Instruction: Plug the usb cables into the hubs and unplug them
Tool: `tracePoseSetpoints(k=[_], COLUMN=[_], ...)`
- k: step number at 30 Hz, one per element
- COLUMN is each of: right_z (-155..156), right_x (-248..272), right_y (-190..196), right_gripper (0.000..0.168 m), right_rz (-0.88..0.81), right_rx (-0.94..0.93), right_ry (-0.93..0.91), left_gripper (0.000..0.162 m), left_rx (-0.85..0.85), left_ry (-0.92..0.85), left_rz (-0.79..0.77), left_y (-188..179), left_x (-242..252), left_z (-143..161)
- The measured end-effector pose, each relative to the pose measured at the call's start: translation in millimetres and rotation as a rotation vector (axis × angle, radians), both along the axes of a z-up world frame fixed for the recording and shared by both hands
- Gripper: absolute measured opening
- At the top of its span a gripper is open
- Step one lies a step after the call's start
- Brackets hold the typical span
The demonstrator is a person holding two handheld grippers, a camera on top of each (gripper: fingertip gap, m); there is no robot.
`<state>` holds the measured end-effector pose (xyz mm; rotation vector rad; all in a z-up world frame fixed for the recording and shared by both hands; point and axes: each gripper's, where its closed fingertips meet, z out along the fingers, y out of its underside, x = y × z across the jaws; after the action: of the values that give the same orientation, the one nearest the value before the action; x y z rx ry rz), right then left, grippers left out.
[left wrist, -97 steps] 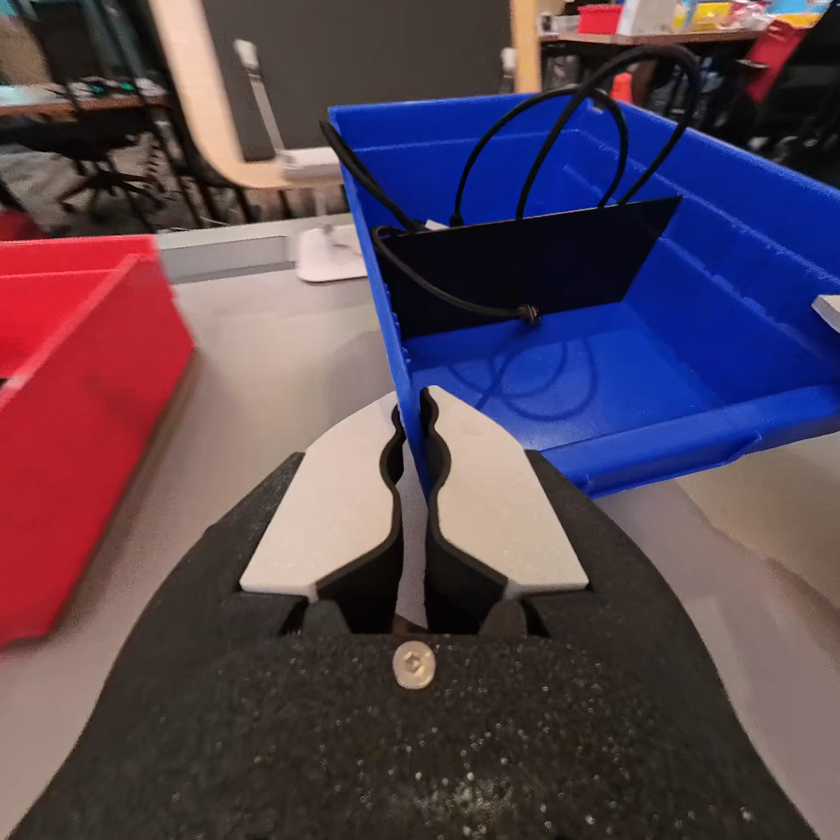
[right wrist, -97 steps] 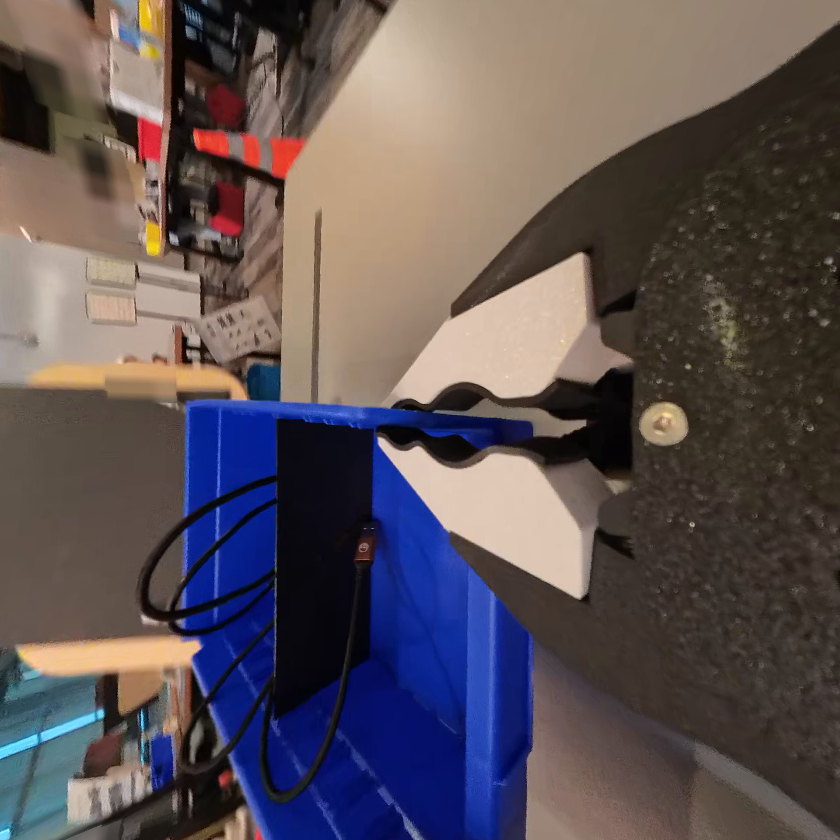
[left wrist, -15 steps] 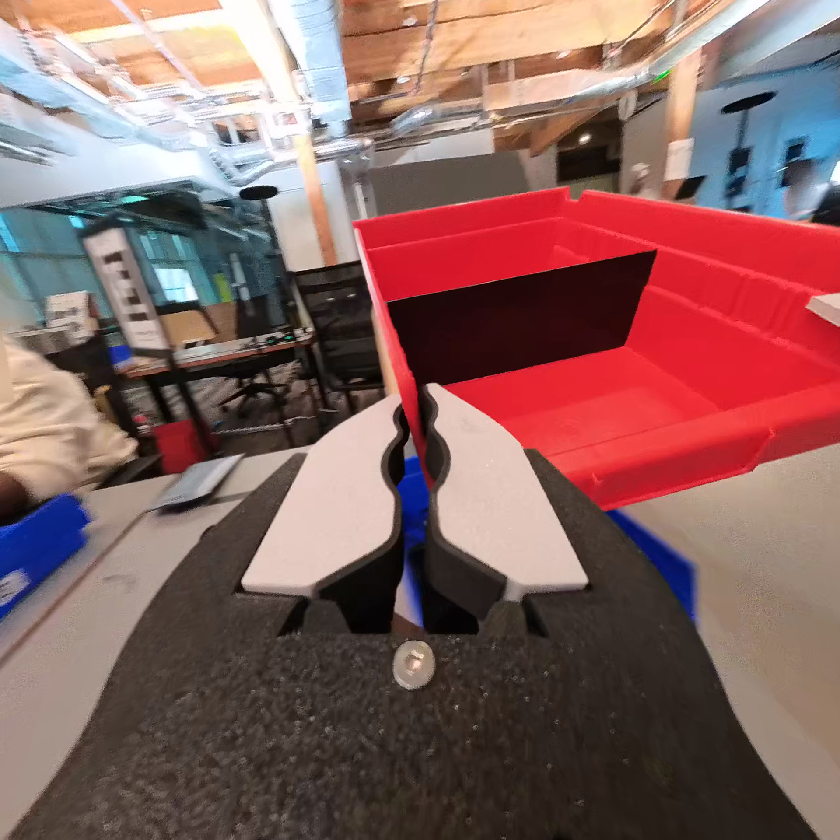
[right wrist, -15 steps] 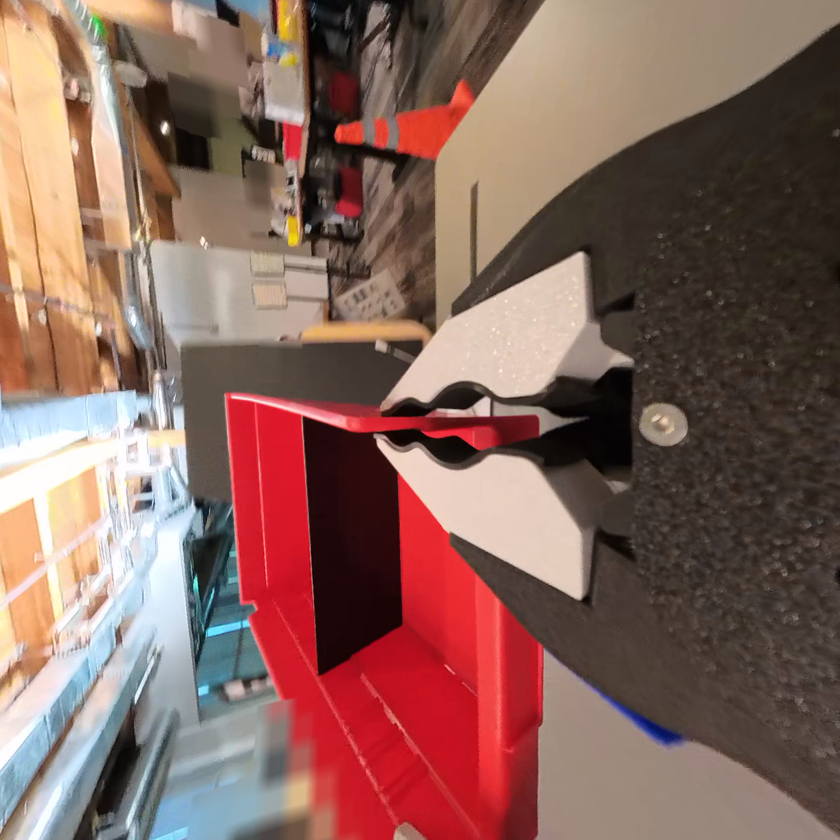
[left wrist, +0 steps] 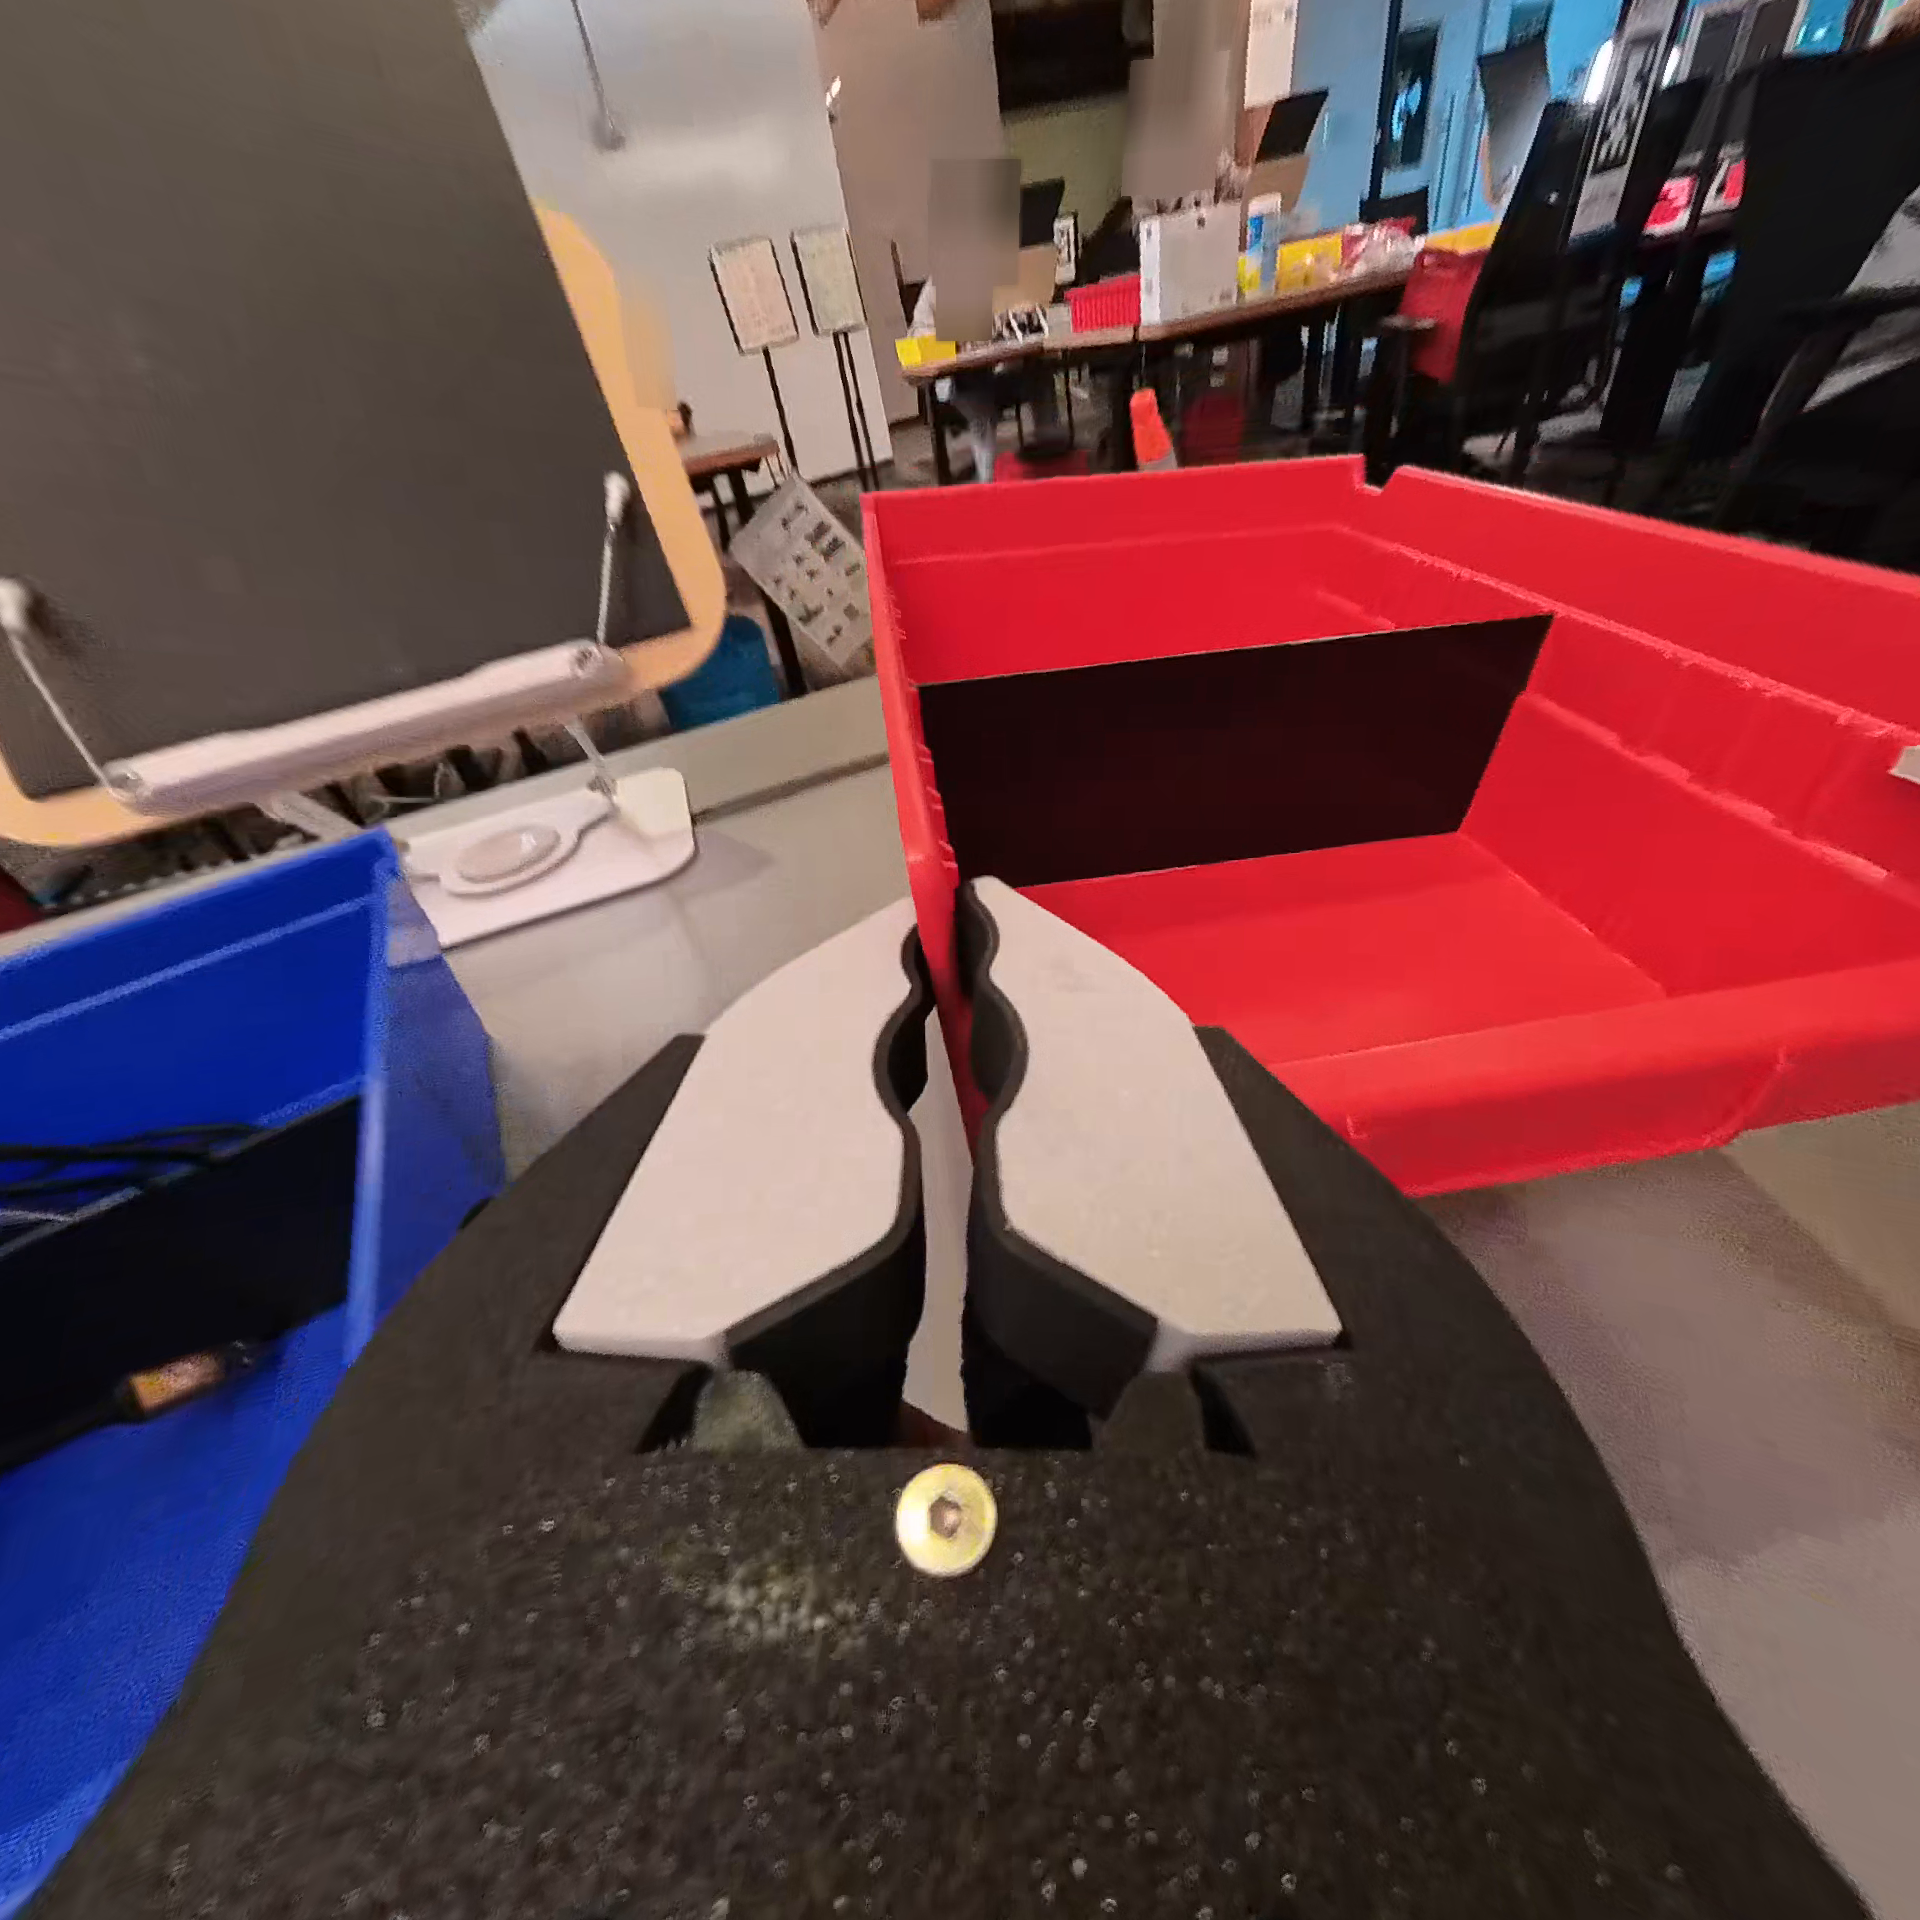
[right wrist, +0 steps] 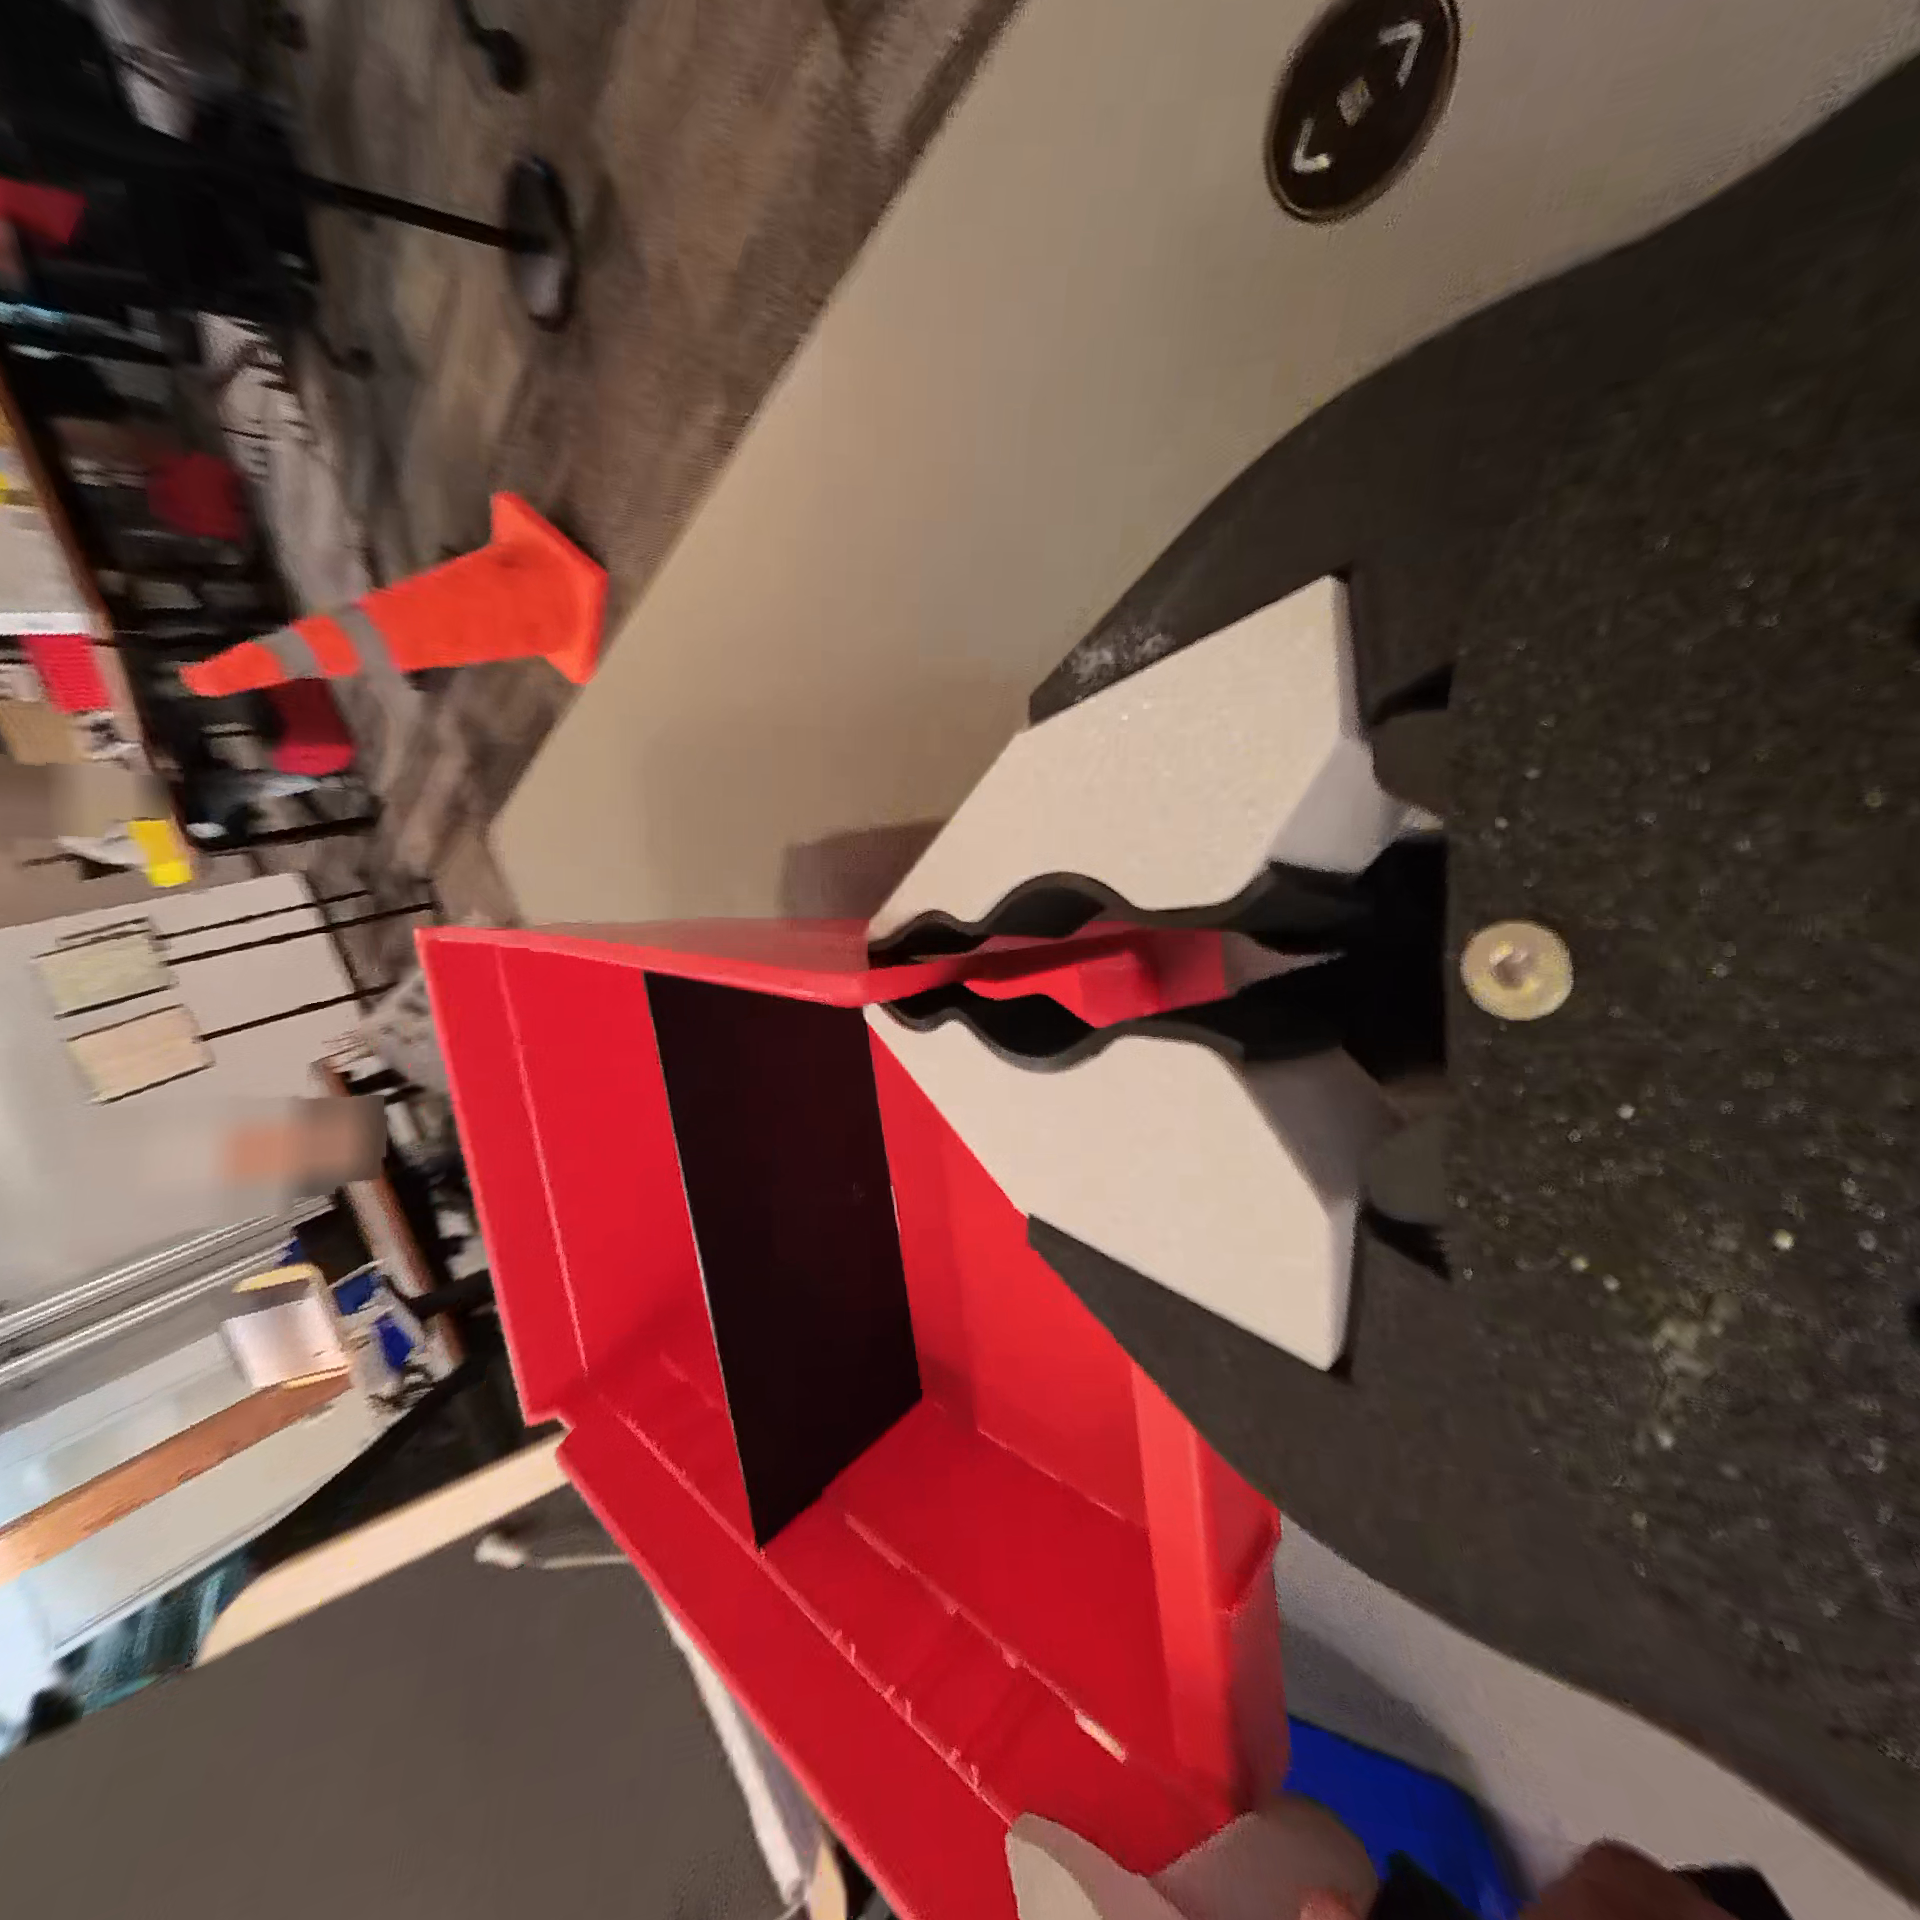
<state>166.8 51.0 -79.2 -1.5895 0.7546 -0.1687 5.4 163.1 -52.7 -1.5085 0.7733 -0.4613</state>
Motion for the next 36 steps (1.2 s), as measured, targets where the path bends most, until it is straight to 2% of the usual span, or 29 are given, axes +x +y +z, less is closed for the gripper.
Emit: tracePoseSetpoints(k=[3,8,11,13,15,17,19,21,23,25,27,28,30,32,34,35,36], right_z=[-29.7,-45.2,-46.0,-49.0,-47.0,-43.0,-19.1,20.2,50.5,54.7,35.4,20.5,-3.6,-20.3,-34.2,-40.4,-45.0], right_x=[5.8,16.9,22.3,22.5,18.0,14.6,7.5,-12.8,-58.4,-130.6,-220.9,-256.7,-292.7,-299.1,-290.9,-285.0,-277.0], right_y=[9.6,20.6,22.3,21.0,13.1,-6.4,-20.2,-18.6,-2.1,27.3,62.1,77.3,106.2,133.3,156.4,164.7,170.1], right_gripper=[0.001,0.001,0.003,0.005,0.022,0.029,0.03,0.031,0.031,0.035,0.036,0.035,0.036,0.041,0.037,0.031,0.02], right_rz=[0.017,0.044,0.086,0.116,0.136,0.104,0.063,0.052,0.114,0.26,0.482,0.557,0.587,0.56,0.497,0.465,0.417], right_rx=[-0.077,-0.141,-0.099,-0.123,-0.121,-0.146,-0.138,-0.093,-0.034,0.003,0.032,0.013,-0.046,-0.114,-0.166,-0.194,-0.219], right_ry=[0.091,0.064,0.105,0.096,0.063,-0.015,-0.137,-0.268,-0.37,-0.402,-0.313,-0.261,-0.225,-0.233,-0.202,-0.187,-0.178], left_gripper=[0.002,0.005,0.007,0.015,0.023,0.028,0.028,0.028,0.031,0.037,0.042,0.045,0.049,0.051,0.05,0.044,0.03], left_rx=[-0.065,-0.192,-0.279,-0.325,-0.365,-0.384,-0.358,-0.27,-0.165,-0.026,0.021,-0.023,-0.162,-0.255,-0.3,-0.312,-0.325], left_ry=[0.031,0.059,0.024,0.038,0.039,0.049,0.054,0.035,0.022,0.045,0.053,0.051,0.051,0.065,0.095,0.099,0.102], left_rz=[0.013,-0.006,-0.073,-0.146,-0.268,-0.376,-0.421,-0.355,-0.18,0.134,0.304,0.325,0.298,0.258,0.234,0.225,0.212], left_y=[5.1,3.1,-2.6,-9.7,-22.0,-30.0,-26.9,-7.7,25.0,67.5,89.6,95.3,100.7,104.3,107.8,109.8,110.9], left_x=[3.0,5.0,10.4,12.3,11.2,-5.9,-41.8,-94.1,-159.7,-241.4,-299.1,-312.9,-318.1,-311.6,-306.2,-304.8,-303.2], left_z=[-29.4,-66.5,-66.2,-66.0,-61.1,-52.9,-38.6,-20.0,-3.7,9.1,10.6,1.4,-26.2,-49.4,-64.6,-69.4,-74.5])
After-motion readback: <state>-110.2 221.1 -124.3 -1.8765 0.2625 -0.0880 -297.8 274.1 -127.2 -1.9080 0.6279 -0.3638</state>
